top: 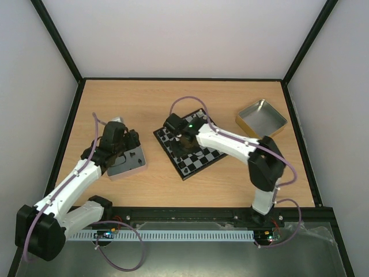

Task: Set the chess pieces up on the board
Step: Place the chess piece on the chessboard, then pick up the chess piece from the storage box.

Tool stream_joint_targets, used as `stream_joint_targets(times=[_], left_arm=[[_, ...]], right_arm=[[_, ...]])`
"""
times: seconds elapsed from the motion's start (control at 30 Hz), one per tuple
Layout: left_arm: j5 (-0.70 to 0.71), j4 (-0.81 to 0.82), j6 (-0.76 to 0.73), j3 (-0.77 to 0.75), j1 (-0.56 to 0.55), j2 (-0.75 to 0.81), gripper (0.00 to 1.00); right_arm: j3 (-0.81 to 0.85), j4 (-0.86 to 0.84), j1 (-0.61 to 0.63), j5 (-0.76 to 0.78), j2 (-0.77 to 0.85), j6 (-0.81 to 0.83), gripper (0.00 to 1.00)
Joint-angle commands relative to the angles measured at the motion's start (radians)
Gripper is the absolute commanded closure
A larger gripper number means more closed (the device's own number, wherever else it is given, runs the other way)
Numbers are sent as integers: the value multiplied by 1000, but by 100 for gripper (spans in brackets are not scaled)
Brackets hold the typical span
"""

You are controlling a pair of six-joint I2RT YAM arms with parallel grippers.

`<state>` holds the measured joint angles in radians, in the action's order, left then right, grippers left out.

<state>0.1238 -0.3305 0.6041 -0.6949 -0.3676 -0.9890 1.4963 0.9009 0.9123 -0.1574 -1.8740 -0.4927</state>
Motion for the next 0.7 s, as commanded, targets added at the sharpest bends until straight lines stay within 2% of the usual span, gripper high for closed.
stream_joint_targets(times=[0.0,0.13,0.3,0.57,0.67], left_arm=[[-47,-40,88,72,36,-16,29],[-73,-49,100,95,47,-80,34],[-74,-51,83,85,57,-203,49],[-54,6,78,82,82,-323,61],[-35,28,84,82,93,-347,62]], right_arm=[[-88,-156,2,161,175,-85,63],[-159,-249,-1,177,242,-125,63],[-218,-316,-1,172,275,-137,65],[-281,-377,-1,181,319,-169,65],[-294,-383,-1,182,322,-168,65]])
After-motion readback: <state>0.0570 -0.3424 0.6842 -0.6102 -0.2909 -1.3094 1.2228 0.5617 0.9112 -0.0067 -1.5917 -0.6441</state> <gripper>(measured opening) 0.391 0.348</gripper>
